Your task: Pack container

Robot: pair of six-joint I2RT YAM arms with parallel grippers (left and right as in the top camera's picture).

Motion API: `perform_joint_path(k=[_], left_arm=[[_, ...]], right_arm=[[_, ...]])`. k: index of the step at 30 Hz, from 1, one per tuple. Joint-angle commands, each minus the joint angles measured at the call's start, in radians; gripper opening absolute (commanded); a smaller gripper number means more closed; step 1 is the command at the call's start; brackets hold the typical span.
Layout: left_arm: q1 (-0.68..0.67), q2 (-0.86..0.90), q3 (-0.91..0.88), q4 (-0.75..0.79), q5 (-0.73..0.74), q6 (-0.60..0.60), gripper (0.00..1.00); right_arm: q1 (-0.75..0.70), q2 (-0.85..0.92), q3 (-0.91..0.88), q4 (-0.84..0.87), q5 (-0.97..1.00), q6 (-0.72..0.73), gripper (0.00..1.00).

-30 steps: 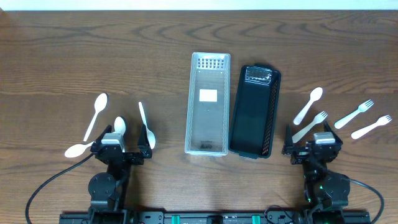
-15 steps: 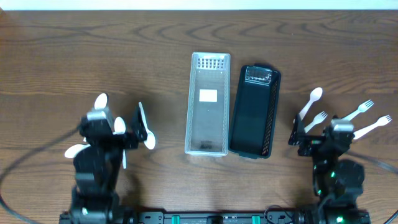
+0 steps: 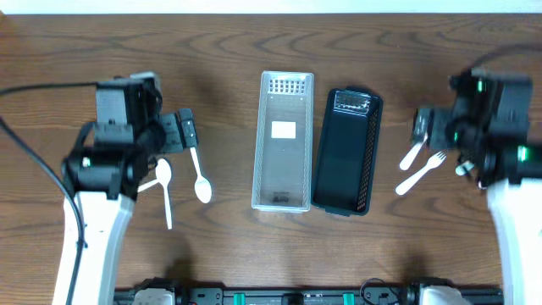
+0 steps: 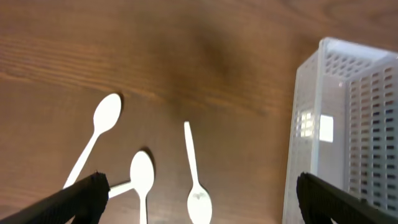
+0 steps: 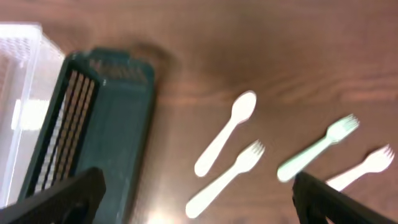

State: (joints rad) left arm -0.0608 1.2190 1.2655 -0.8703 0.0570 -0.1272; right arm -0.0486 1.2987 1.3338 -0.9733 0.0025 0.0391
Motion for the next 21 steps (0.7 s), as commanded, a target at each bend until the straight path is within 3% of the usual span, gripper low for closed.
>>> perform_joint_path(k=[1, 3, 4, 5, 7, 10, 14, 18, 21], left_arm=[[-0.002, 0.012, 0.04, -0.019, 0.029, 0.029, 0.98], [-0.002, 0.012, 0.04, -0.019, 0.028, 0.029, 0.98], [-0.001, 0.012, 0.04, -0.019, 0.028, 0.029, 0.98], [-0.002, 0.013, 0.04, -0.019, 0.028, 0.029, 0.98], [-0.002, 0.017, 0.04, -0.019, 0.028, 0.029, 0.99], [-0.002, 0.024, 0.04, -0.022, 0.028, 0.029, 0.82], [-0.002, 0.029, 0.04, -0.031, 0.028, 0.029, 0.63], [-0.002, 0.029, 0.04, -0.031, 0.028, 0.029, 0.38], [-0.002, 0.029, 0.04, -0.031, 0.028, 0.029, 0.28]], right_arm=[[-0.01, 0.106, 0.108, -0.049, -0.023, -0.018, 0.96], [-0.01, 0.146, 0.111, -0.032, -0.012, -0.018, 0.47], [-0.01, 0.166, 0.111, -0.023, -0.005, -0.018, 0.27], [-0.01, 0.185, 0.111, -0.017, -0.002, -0.018, 0.19], [-0.01, 0.23, 0.111, -0.01, 0.001, -0.018, 0.15], [-0.01, 0.316, 0.11, -0.006, 0.001, -0.018, 0.01], [-0.01, 0.423, 0.11, -0.007, 0.0, -0.017, 0.01], [-0.009, 0.51, 0.11, -0.006, -0.001, -0.01, 0.01], [-0.009, 0.549, 0.111, -0.006, -0.013, -0.011, 0.01]])
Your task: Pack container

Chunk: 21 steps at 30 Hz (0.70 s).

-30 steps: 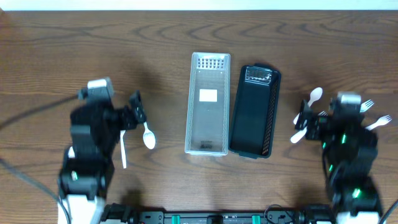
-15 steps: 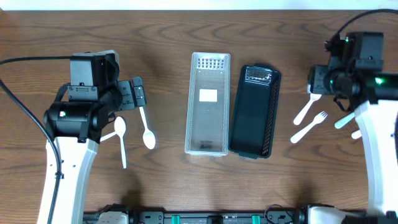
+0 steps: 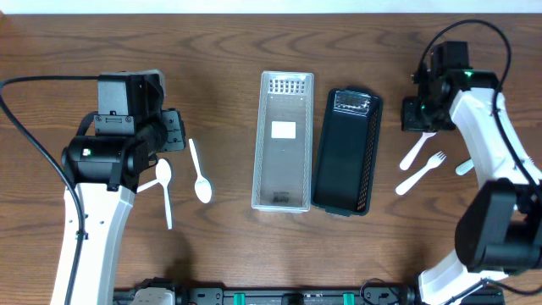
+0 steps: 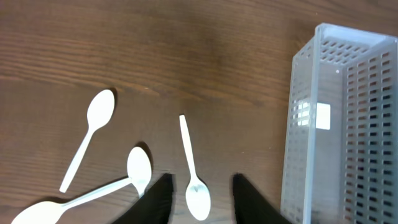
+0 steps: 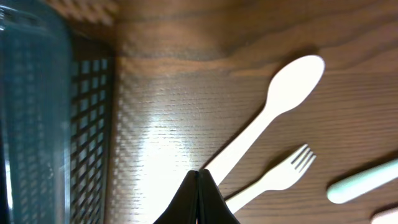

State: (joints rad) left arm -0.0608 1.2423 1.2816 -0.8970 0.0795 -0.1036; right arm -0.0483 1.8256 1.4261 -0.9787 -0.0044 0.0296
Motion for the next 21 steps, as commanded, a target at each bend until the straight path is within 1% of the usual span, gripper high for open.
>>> perform_joint_path(k=[1, 4, 5, 6, 9, 13, 21], left_arm=[[-0.002, 0.005, 0.024, -0.004, 0.006, 0.005, 0.25], [-0.002, 0.005, 0.024, -0.004, 0.006, 0.005, 0.2], [-0.002, 0.005, 0.024, -0.004, 0.006, 0.005, 0.19], [-0.002, 0.005, 0.024, -0.004, 0.006, 0.005, 0.15], [-0.002, 0.005, 0.024, -0.004, 0.006, 0.005, 0.1], [-0.002, 0.005, 0.024, -0.004, 0.006, 0.005, 0.09], [-0.002, 0.005, 0.024, -0.005, 0.006, 0.005, 0.09]], right_arm=[[-0.01, 0.031, 0.018, -0.001, -0.01, -0.001, 0.01], [-0.009, 0.054, 0.018, 0.003, -0.038, -0.01, 0.01], [-0.01, 0.057, 0.018, 0.005, -0.064, -0.02, 0.01], [-0.01, 0.062, 0.018, 0.008, -0.096, -0.035, 0.01], [-0.008, 0.069, 0.018, 0.02, -0.175, -0.055, 0.01], [0.002, 0.071, 0.018, 0.036, -0.243, -0.087, 0.01], [0.029, 0.071, 0.018, 0.037, -0.265, -0.114, 0.01]])
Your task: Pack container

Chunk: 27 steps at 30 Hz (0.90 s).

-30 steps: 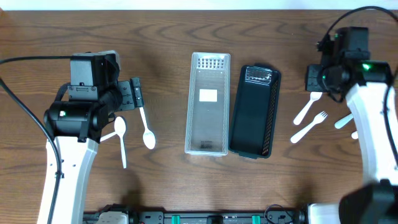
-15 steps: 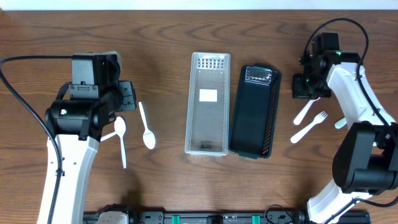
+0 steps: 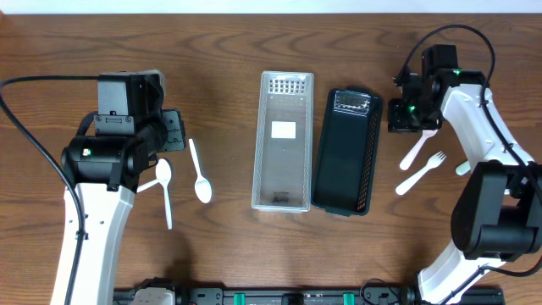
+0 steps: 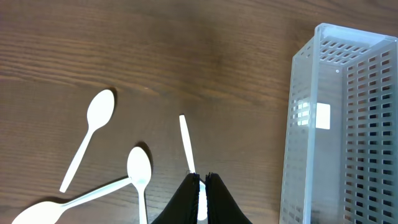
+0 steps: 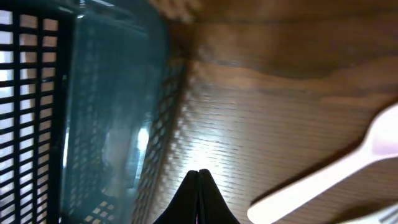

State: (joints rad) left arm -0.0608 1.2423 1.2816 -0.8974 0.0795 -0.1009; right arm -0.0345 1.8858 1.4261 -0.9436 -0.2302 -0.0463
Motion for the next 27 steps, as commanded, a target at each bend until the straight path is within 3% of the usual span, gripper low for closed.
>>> perform_joint_path(k=[1, 27], left_arm=[[-0.002, 0.005, 0.024, -0.004, 0.006, 0.003, 0.08], [-0.002, 0.005, 0.024, -0.022, 0.006, 0.003, 0.09]], right_arm=[[0.019, 0.011, 0.018, 0.002, -0.039, -0.038, 0.01], [0.098, 0.013, 0.018, 0.005, -0.196, -0.128, 0.01]])
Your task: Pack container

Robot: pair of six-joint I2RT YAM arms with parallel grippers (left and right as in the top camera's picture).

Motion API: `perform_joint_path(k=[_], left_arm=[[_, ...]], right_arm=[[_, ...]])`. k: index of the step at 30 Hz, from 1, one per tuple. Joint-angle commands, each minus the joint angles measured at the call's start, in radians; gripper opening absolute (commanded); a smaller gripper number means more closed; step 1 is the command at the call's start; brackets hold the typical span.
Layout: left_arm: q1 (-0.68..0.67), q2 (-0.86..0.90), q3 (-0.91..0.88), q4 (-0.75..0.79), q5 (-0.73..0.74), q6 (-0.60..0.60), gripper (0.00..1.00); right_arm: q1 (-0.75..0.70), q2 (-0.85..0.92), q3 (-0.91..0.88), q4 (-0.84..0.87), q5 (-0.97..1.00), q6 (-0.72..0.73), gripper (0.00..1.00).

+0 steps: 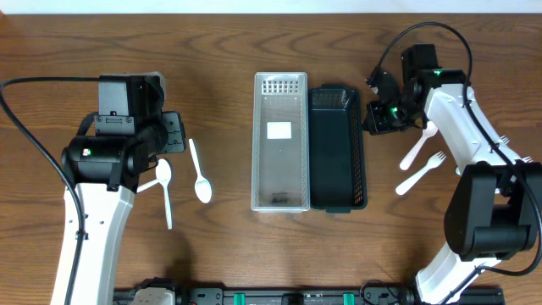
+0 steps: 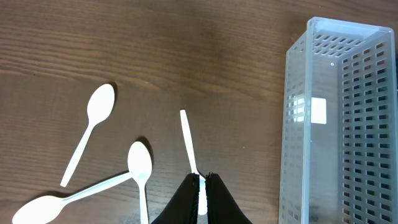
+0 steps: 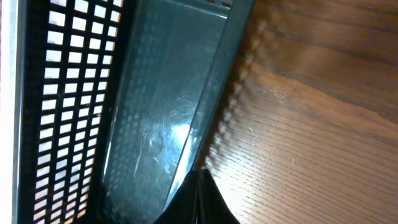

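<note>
A clear white basket (image 1: 279,169) and a dark basket (image 1: 337,161) lie side by side, touching, at the table's middle. My right gripper (image 1: 373,116) is shut, and in the right wrist view its tips (image 3: 200,169) press on the dark basket's (image 3: 155,124) right wall near the far end. On the left, white spoons (image 1: 199,174) (image 1: 165,191) lie loose. My left gripper (image 1: 175,134) is shut above them. Seen from the left wrist, its tips (image 2: 200,176) cover the bowl end of one spoon (image 2: 188,146).
A white spoon (image 1: 417,146), a fork (image 1: 421,174) and more cutlery pieces (image 1: 464,167) lie right of the dark basket, under the right arm. Two more spoons (image 2: 87,143) (image 2: 140,180) lie left of the left gripper. The white basket (image 2: 336,124) stands to its right.
The dark basket has shifted left and straightened, and now lies against the white basket, which sits slightly further left. My right gripper has moved left with it. The left arm has not moved.
Both grippers were open, the left over the spoons, the right over the cutlery on the right. Then the left was half shut and the right shut. Then both were shut, the right at the tilted dark basket's side. Now that basket lies beside the white one.
</note>
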State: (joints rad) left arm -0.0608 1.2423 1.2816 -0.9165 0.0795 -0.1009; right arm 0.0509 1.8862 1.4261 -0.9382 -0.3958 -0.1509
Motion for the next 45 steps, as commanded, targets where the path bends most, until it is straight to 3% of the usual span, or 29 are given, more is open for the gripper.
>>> perform_joint_path(k=[1, 5, 7, 8, 9, 11, 12, 13, 15, 17, 18, 21, 25, 30, 45], left_arm=[[-0.002, 0.005, 0.024, -0.003, 0.006, 0.003, 0.09], [-0.002, 0.005, 0.024, -0.003, 0.006, 0.003, 0.08], [-0.002, 0.005, 0.024, -0.003, 0.006, 0.003, 0.09], [-0.002, 0.005, 0.024, -0.003, 0.006, 0.003, 0.12], [-0.002, 0.005, 0.024, -0.003, 0.006, 0.003, 0.22], [-0.002, 0.005, 0.024, -0.003, 0.006, 0.003, 0.38], [-0.002, 0.005, 0.024, -0.003, 0.006, 0.003, 0.4], [-0.002, 0.005, 0.024, -0.003, 0.006, 0.003, 0.42], [-0.002, 0.005, 0.024, -0.003, 0.006, 0.002, 0.45], [-0.002, 0.005, 0.024, -0.005, 0.006, 0.002, 0.46], [-0.002, 0.005, 0.024, -0.006, 0.006, 0.002, 0.46], [-0.002, 0.005, 0.024, -0.012, 0.006, 0.002, 0.46], [-0.002, 0.005, 0.024, -0.019, 0.006, 0.001, 0.46], [-0.002, 0.005, 0.024, -0.022, 0.006, -0.002, 0.47], [-0.002, 0.005, 0.024, -0.022, 0.006, -0.002, 0.47]], right_arm=[[0.013, 0.012, 0.018, 0.0, -0.031, -0.023, 0.01], [0.014, 0.012, 0.018, 0.013, 0.012, -0.006, 0.01], [0.013, 0.012, 0.018, 0.029, 0.105, 0.078, 0.02], [0.012, 0.012, 0.018, 0.037, 0.156, 0.121, 0.02], [0.009, 0.012, 0.02, 0.047, 0.221, 0.174, 0.04], [0.0, 0.012, 0.027, 0.053, 0.303, 0.256, 0.23], [-0.006, 0.012, 0.034, 0.052, 0.334, 0.294, 0.43], [-0.014, 0.011, 0.038, 0.052, 0.343, 0.316, 0.54], [-0.036, 0.01, 0.044, 0.055, 0.333, 0.337, 0.63], [-0.056, 0.01, 0.045, 0.069, 0.309, 0.363, 0.85], [-0.067, 0.01, 0.045, 0.08, 0.309, 0.364, 0.88], [-0.097, 0.01, 0.045, 0.09, 0.369, 0.447, 0.77], [-0.136, 0.013, 0.045, 0.069, 0.539, 0.696, 0.8], [-0.175, 0.031, 0.045, 0.082, 0.584, 0.742, 0.75], [-0.203, 0.239, 0.044, 0.05, 0.54, 0.763, 0.8]])
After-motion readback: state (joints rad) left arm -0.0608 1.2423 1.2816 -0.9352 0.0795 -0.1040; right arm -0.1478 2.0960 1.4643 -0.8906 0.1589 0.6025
